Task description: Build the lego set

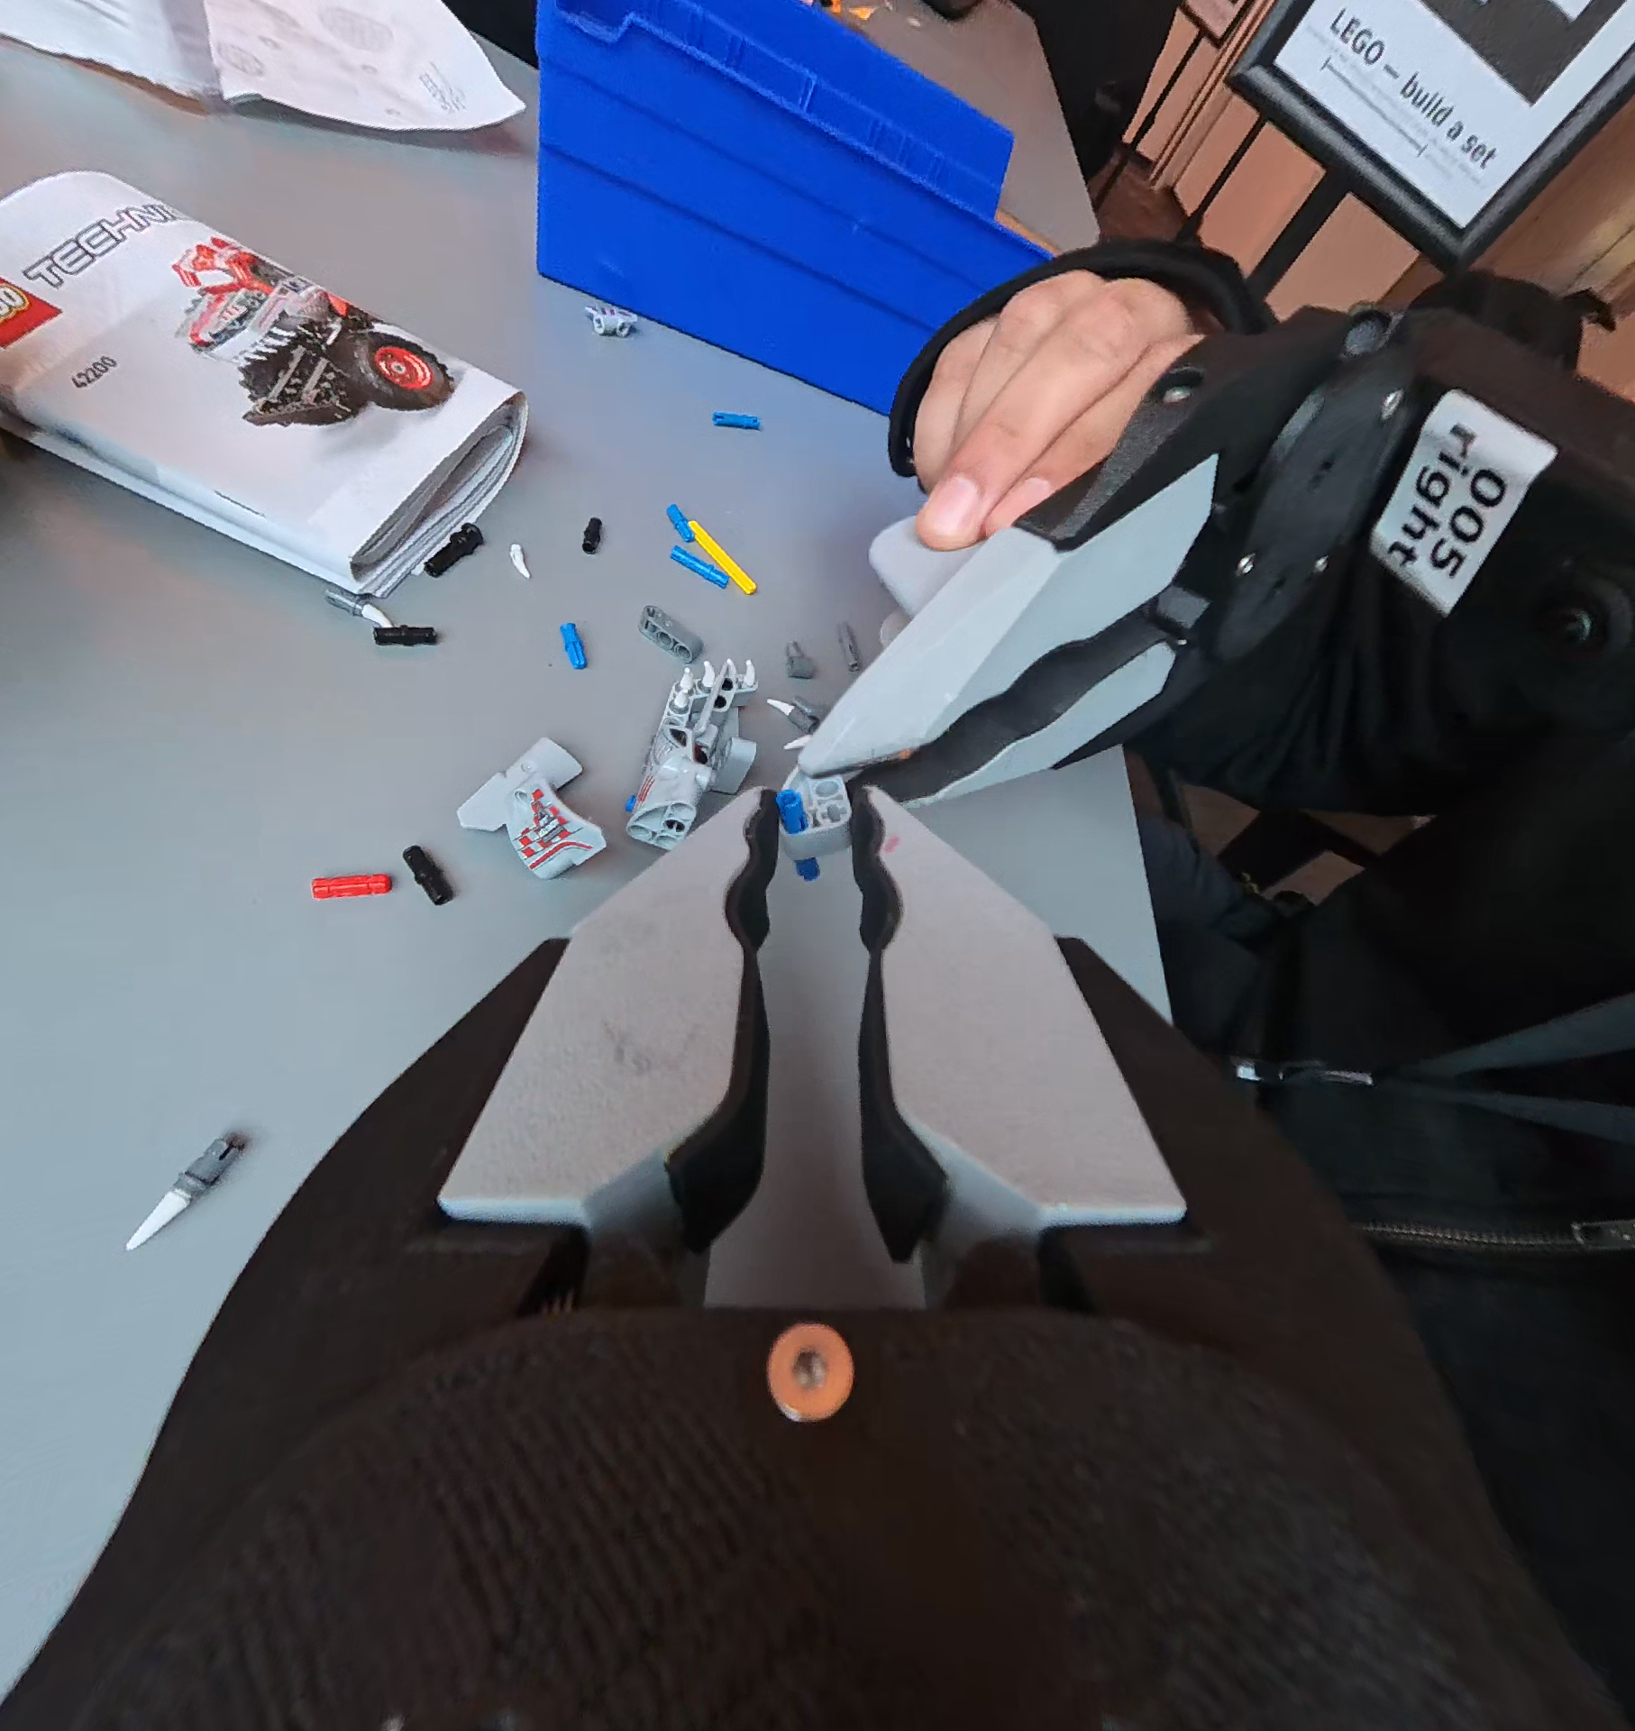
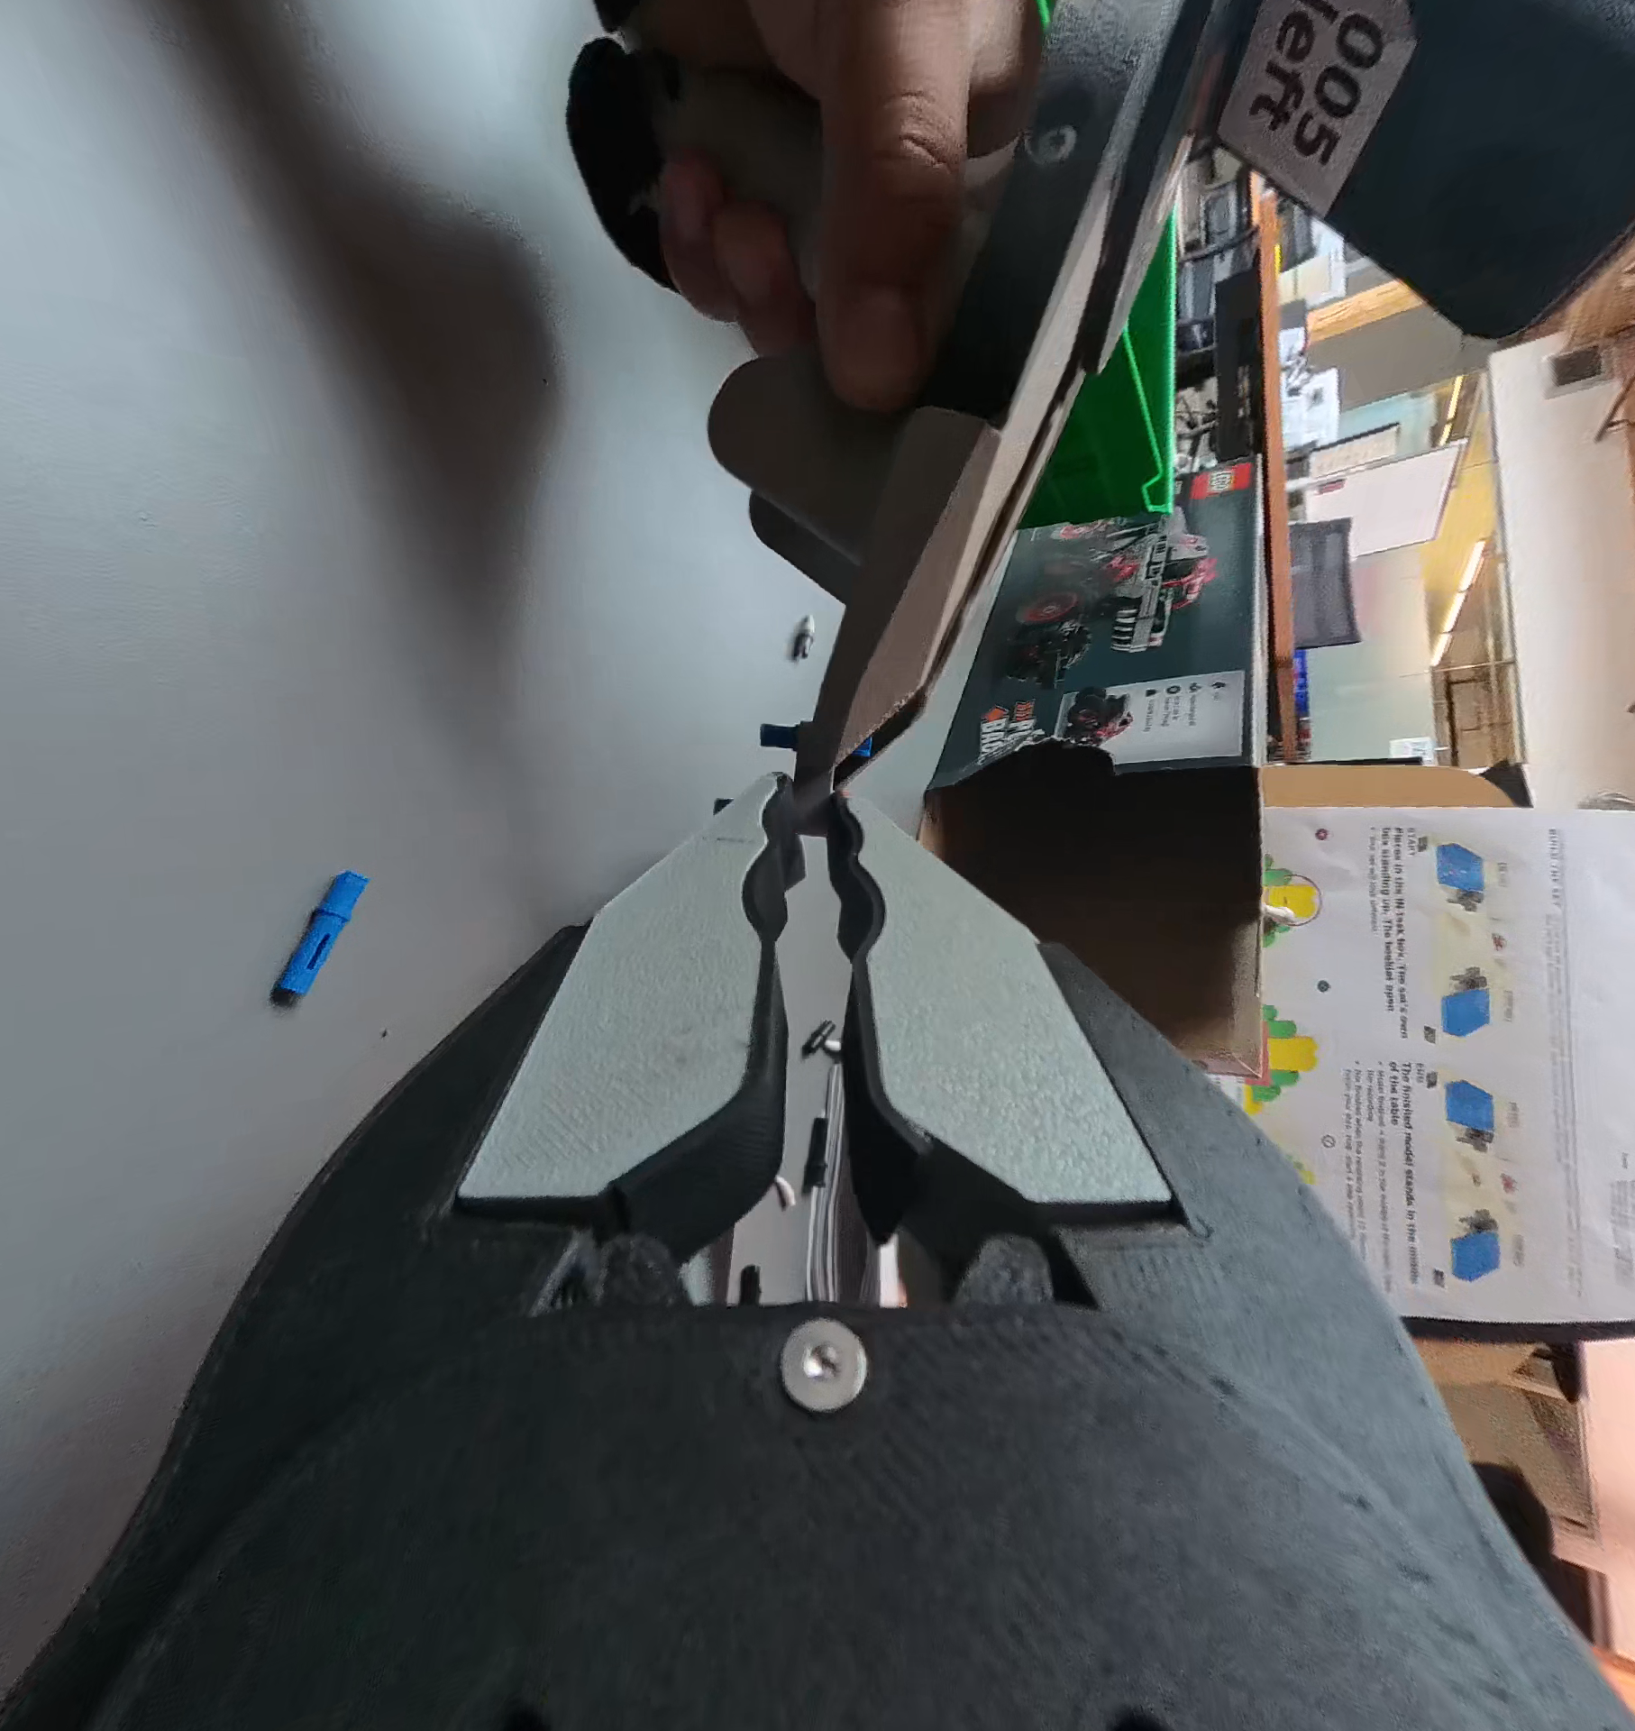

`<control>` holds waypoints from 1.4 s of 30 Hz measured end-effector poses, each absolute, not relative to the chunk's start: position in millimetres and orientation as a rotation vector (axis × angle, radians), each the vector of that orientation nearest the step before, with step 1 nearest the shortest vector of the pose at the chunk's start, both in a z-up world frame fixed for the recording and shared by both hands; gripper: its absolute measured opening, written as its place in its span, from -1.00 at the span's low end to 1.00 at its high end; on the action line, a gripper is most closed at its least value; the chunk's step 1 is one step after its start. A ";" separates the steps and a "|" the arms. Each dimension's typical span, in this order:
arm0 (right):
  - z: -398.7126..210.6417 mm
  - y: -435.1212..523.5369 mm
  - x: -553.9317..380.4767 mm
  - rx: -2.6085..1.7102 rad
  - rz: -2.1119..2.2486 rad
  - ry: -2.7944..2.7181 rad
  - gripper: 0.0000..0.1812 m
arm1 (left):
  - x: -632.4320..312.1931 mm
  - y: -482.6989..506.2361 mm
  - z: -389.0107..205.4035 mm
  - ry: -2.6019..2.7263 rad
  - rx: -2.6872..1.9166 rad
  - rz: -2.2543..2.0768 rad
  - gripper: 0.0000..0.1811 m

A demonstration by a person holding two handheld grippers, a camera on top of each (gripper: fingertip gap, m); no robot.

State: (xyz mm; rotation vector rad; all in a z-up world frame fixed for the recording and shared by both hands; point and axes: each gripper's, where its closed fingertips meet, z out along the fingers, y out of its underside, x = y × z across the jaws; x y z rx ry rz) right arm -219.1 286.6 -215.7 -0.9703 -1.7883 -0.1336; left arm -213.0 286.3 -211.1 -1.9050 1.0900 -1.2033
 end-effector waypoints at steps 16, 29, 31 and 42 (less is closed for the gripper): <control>-202.0 294.0 -221.8 -0.877 -0.142 -1.669 -0.95 | -216.6 287.4 -205.3 1.065 -1.869 -1.317 -0.85; -200.9 292.8 -224.6 -0.910 -0.127 -1.644 -0.95 | -211.1 287.5 -200.2 1.064 -1.822 -1.288 -0.84; -199.3 292.5 -224.4 -0.916 -0.117 -1.636 -0.95 | -210.9 287.2 -198.7 1.061 -1.819 -1.295 -0.85; -196.2 299.7 -221.1 -0.908 -0.257 -1.600 -0.95 | -210.3 293.1 -198.9 1.050 -1.804 -1.200 -0.85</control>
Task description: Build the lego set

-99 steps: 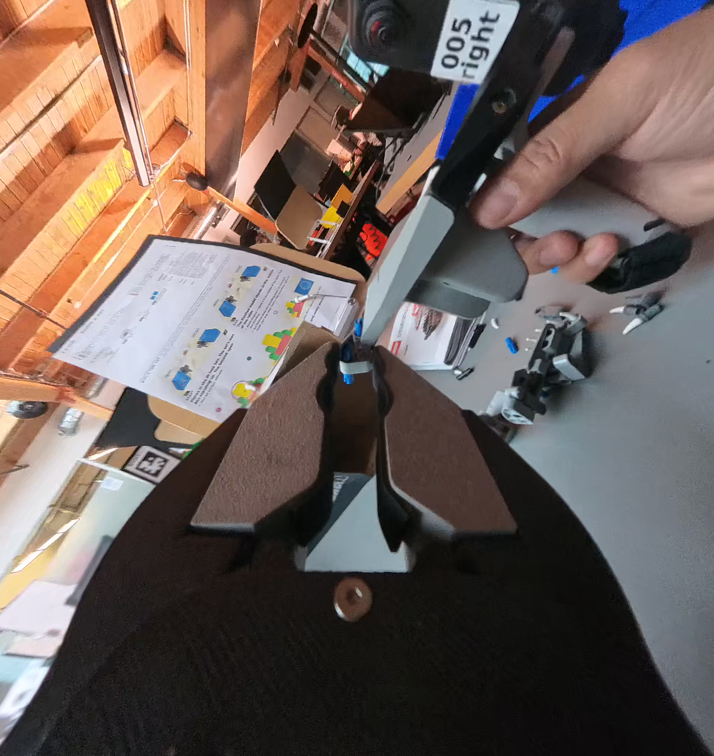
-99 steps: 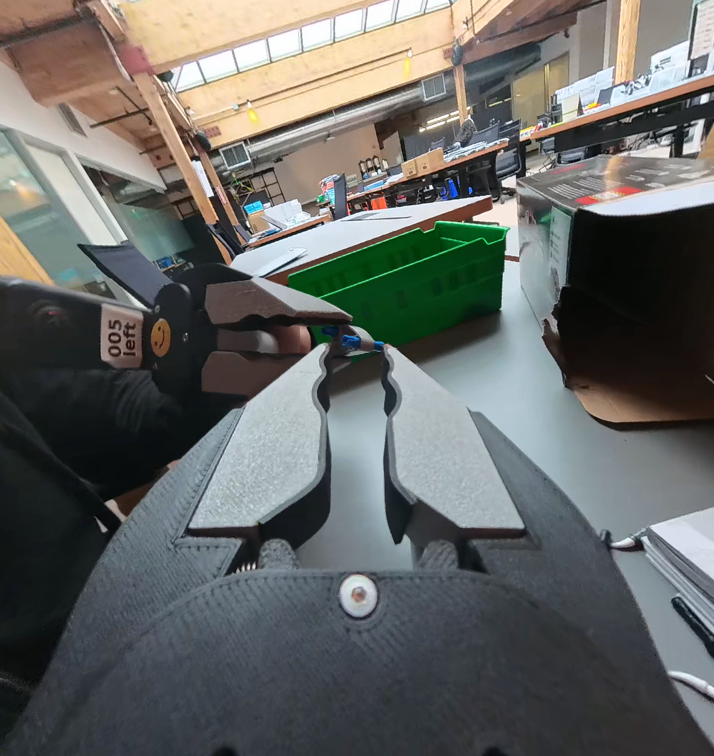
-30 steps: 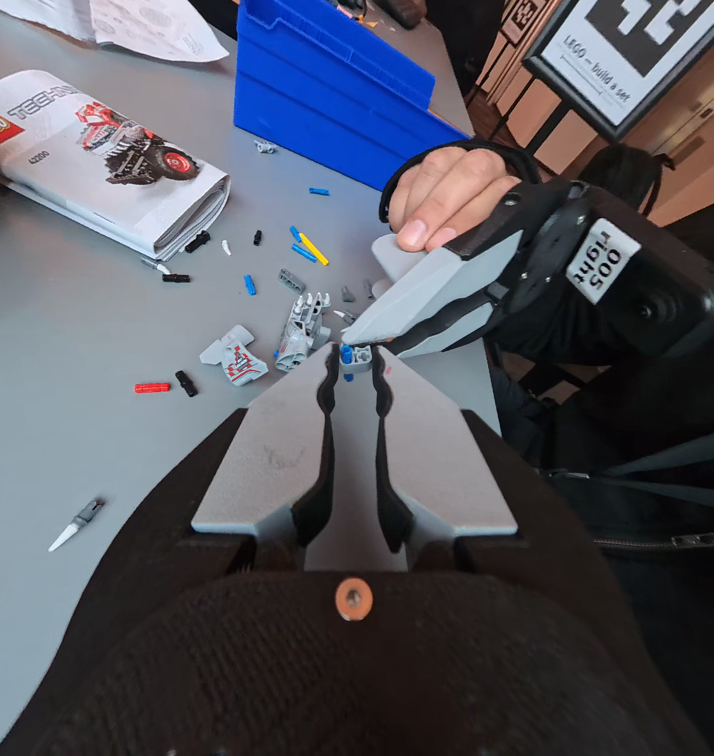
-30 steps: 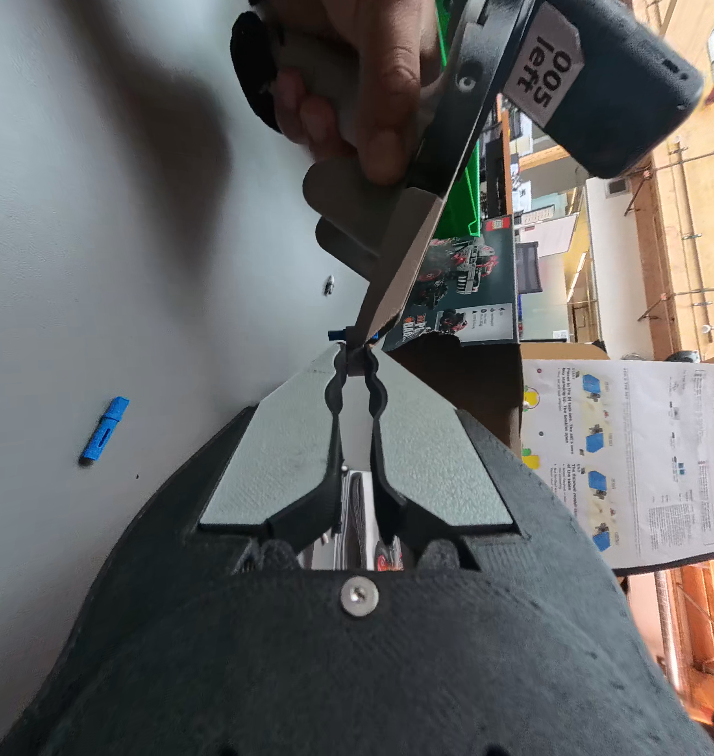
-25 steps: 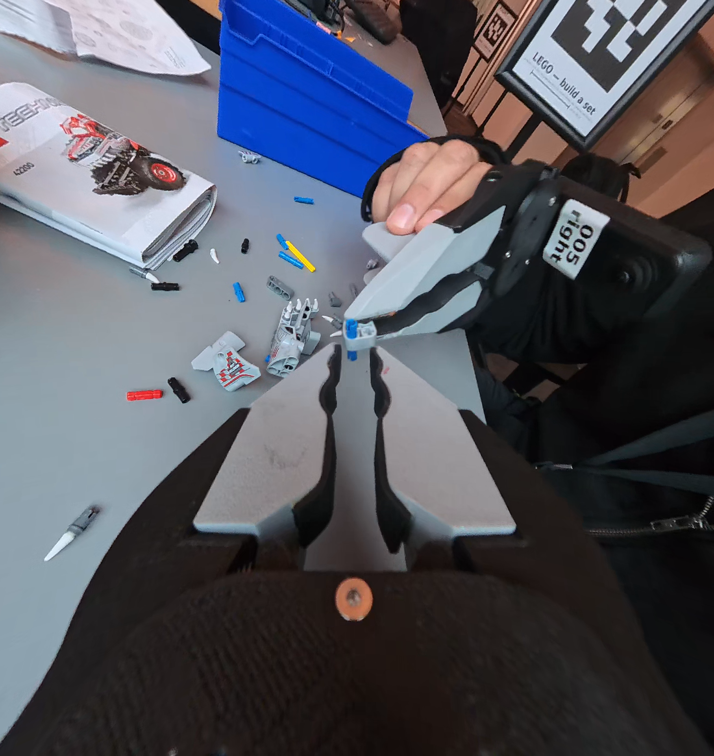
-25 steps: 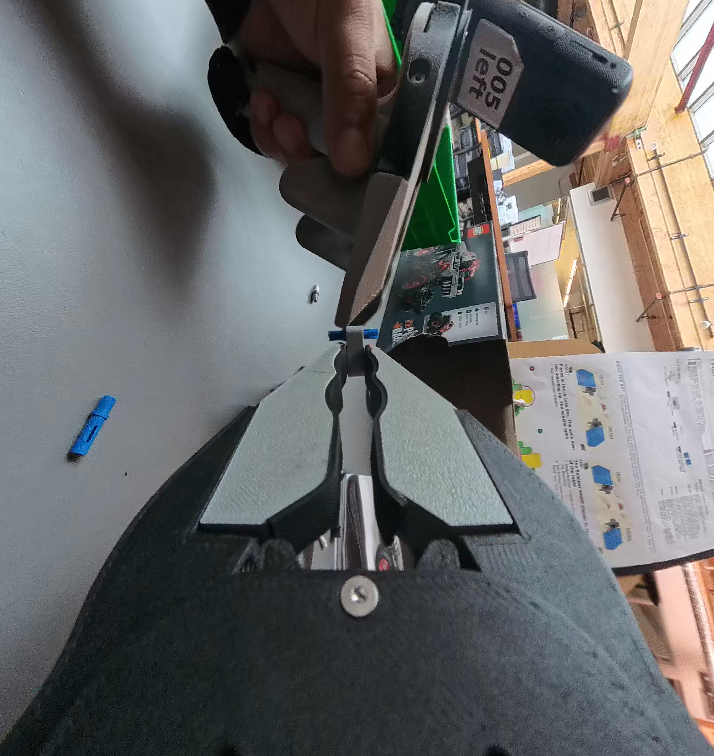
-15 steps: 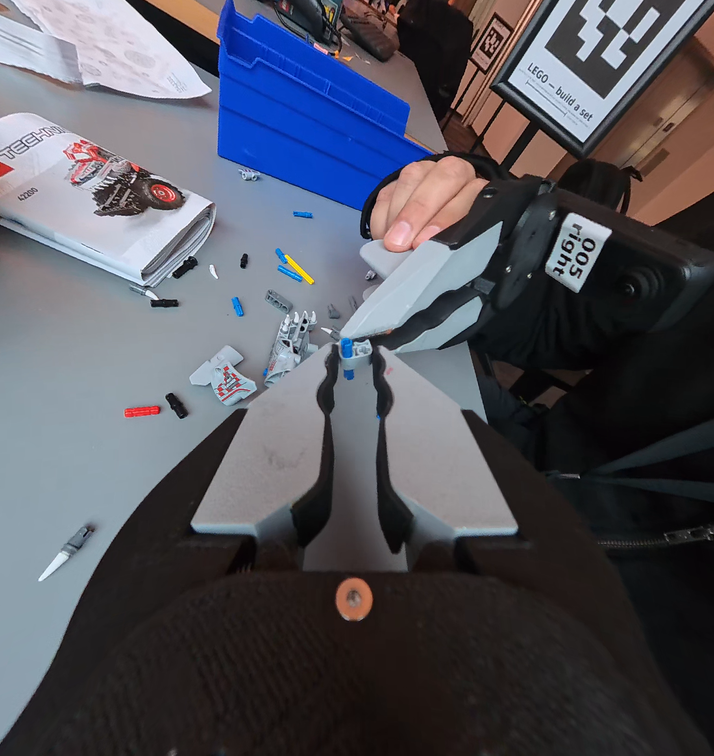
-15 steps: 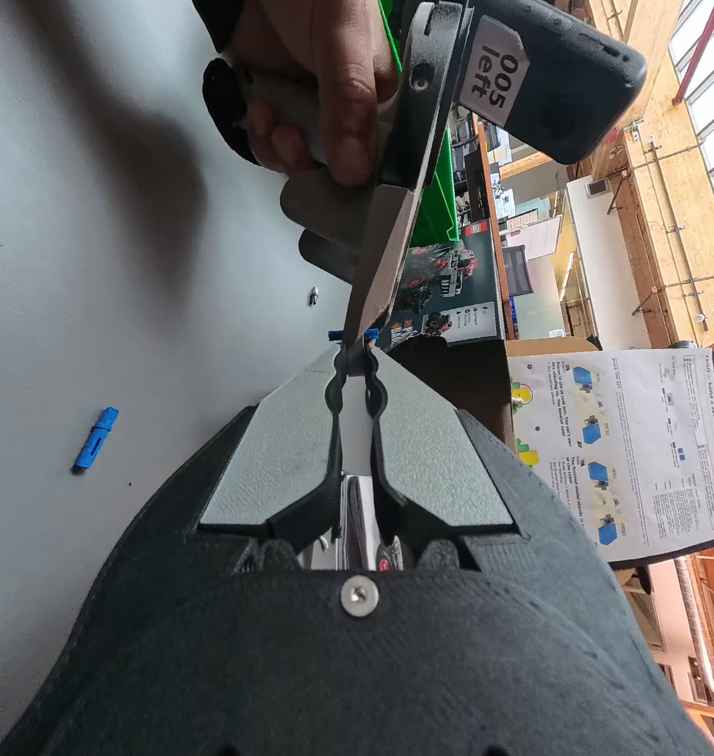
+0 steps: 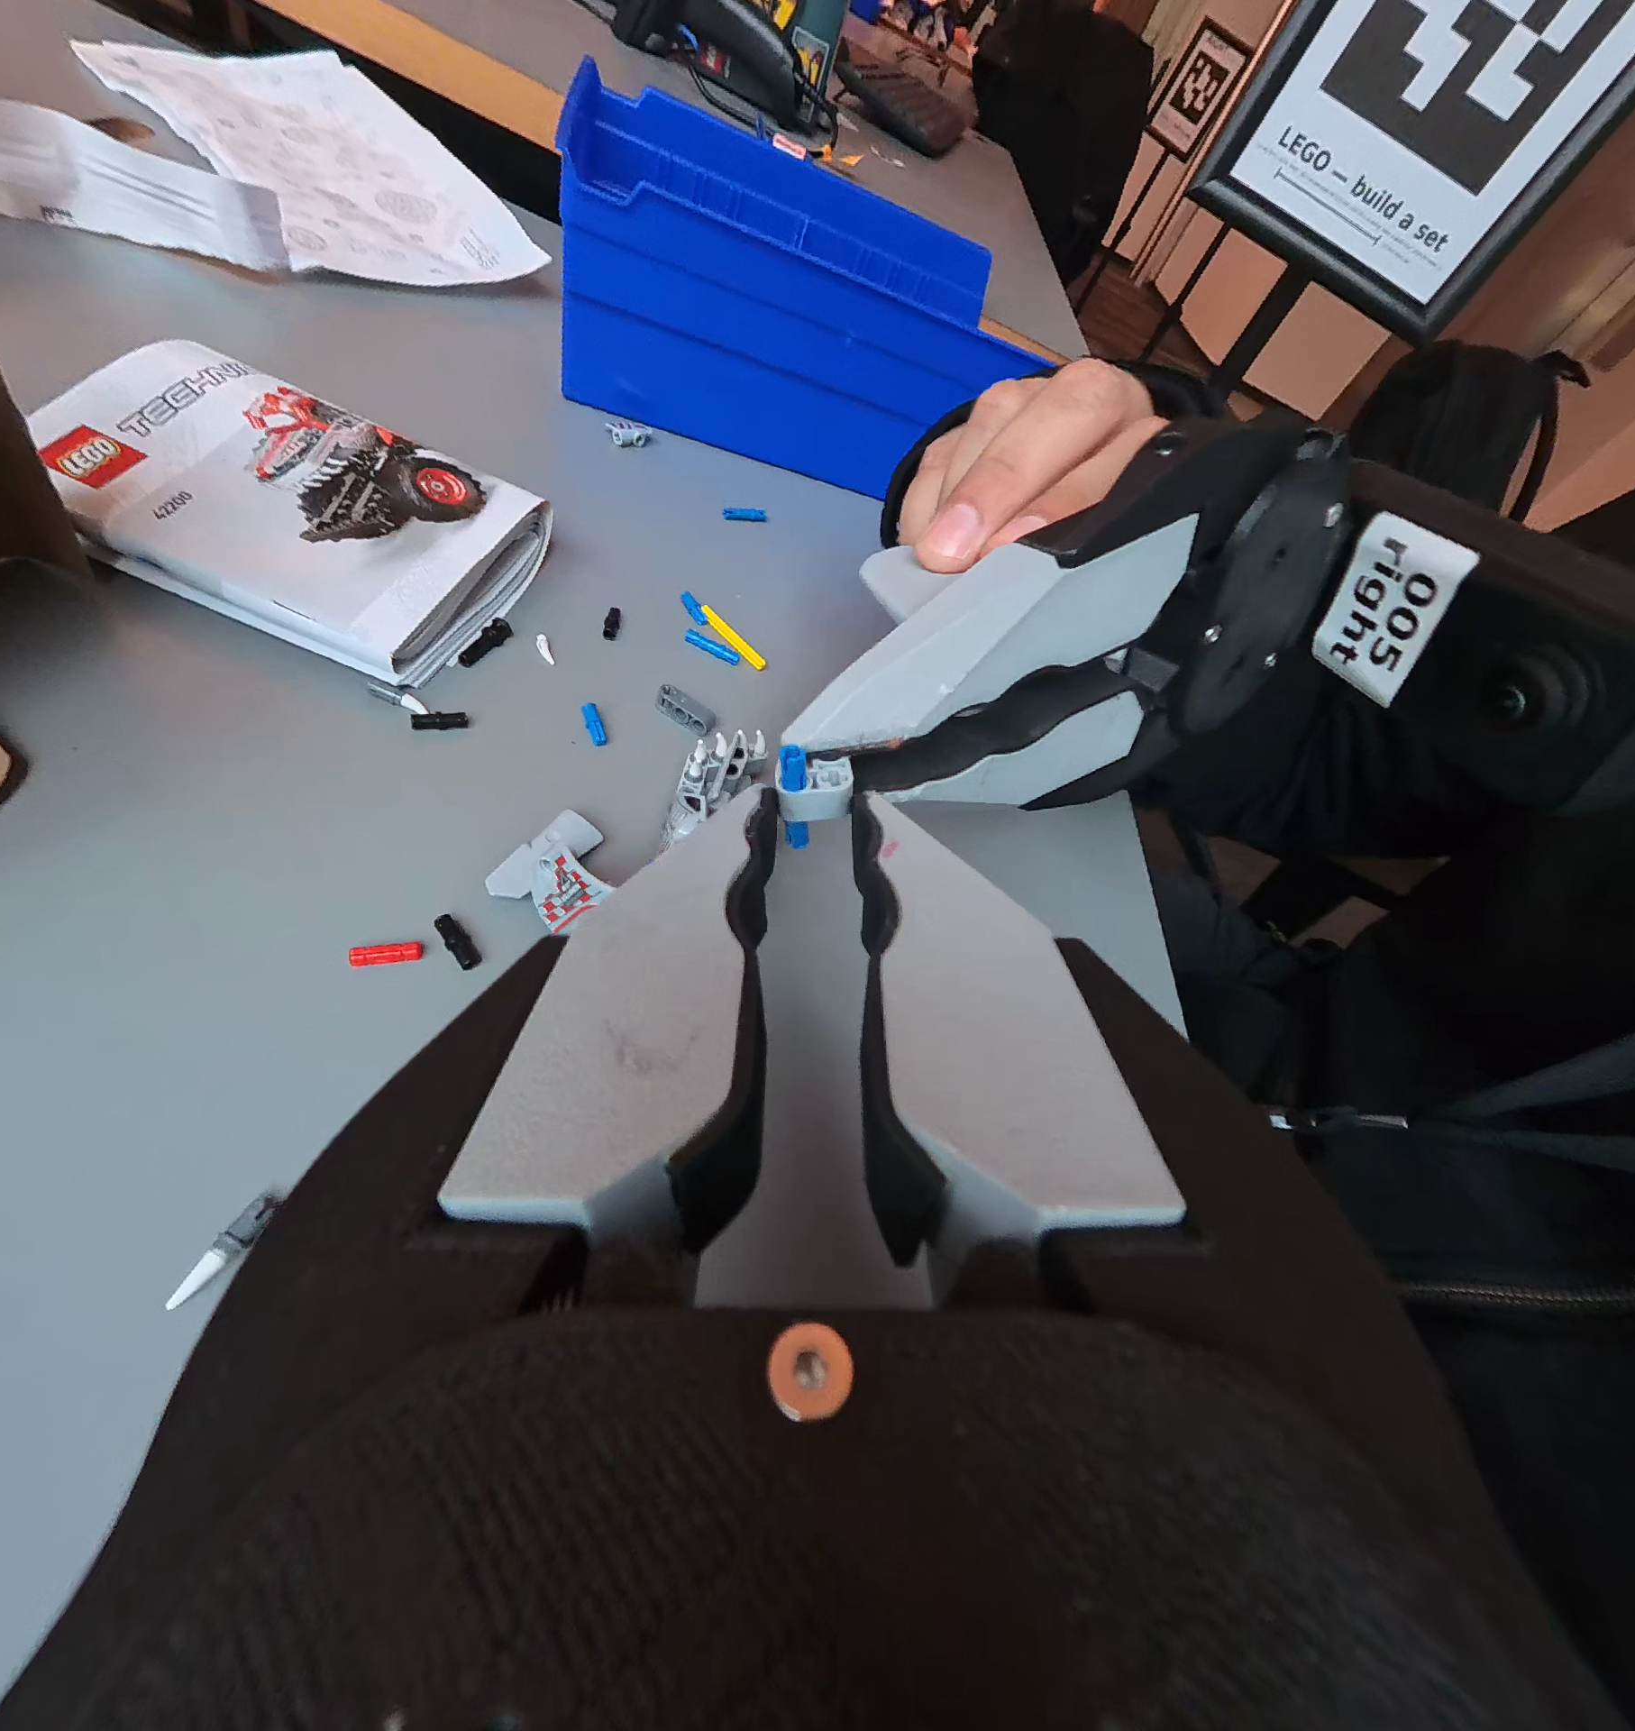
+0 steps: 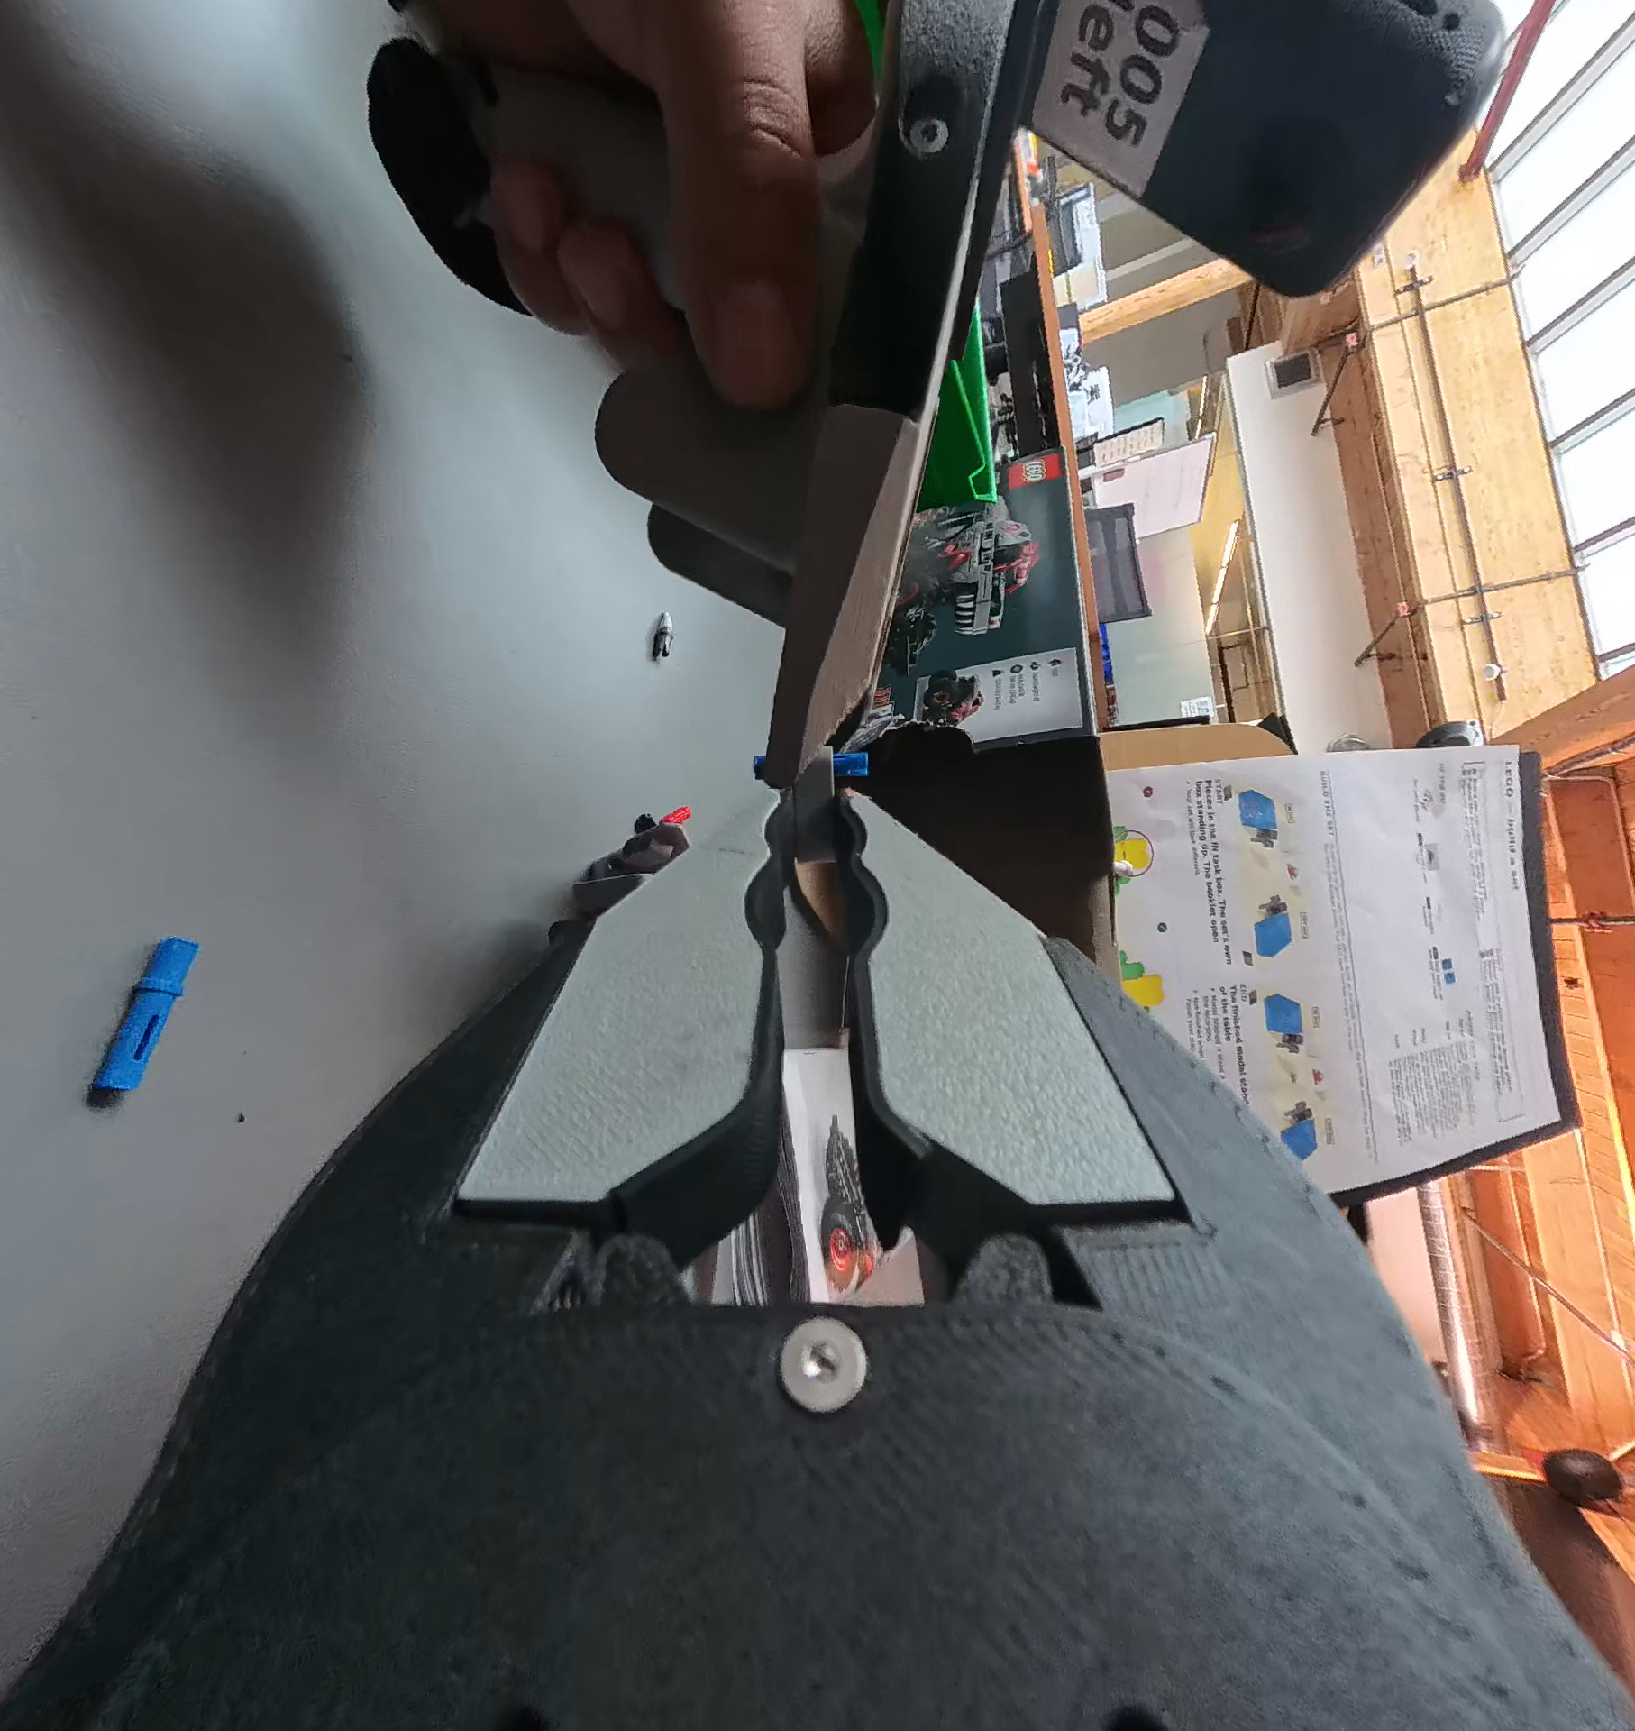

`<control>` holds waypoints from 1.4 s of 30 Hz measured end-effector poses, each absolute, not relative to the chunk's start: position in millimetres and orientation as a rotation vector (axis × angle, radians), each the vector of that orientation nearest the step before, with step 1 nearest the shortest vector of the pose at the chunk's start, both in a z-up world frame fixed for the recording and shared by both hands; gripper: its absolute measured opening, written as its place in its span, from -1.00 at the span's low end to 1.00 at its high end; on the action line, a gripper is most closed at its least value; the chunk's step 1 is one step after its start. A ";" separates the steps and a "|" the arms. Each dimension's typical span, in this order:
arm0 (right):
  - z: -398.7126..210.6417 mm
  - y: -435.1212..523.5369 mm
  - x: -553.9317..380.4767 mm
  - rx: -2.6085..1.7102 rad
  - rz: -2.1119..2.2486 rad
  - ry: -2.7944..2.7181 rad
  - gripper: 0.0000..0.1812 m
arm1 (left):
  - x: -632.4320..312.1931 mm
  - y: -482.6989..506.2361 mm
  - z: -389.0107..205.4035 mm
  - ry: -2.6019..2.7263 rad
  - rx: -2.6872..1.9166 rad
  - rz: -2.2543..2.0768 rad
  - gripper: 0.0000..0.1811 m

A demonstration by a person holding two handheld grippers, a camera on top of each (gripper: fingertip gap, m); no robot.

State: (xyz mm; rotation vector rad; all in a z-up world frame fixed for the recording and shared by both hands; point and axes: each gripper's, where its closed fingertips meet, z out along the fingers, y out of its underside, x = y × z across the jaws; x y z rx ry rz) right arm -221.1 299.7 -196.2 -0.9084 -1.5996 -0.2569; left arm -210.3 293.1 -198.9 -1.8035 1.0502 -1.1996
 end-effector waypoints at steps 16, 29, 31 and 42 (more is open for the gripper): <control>-192.5 298.8 -222.6 -0.894 -0.268 -1.574 -0.94 | -211.1 294.3 -194.6 1.052 -1.758 -1.176 -0.85; -197.5 278.7 -228.9 -0.817 -0.065 -1.637 -0.74 | -209.2 274.8 -204.3 1.188 -1.792 -1.284 -0.85; -200.2 278.7 -229.0 -0.832 -0.055 -1.645 -0.77 | -208.5 274.3 -206.0 1.195 -1.801 -1.274 -0.85; -203.8 276.9 -229.3 -0.816 -0.044 -1.671 -0.80 | -210.3 273.7 -207.9 1.213 -1.810 -1.257 -0.85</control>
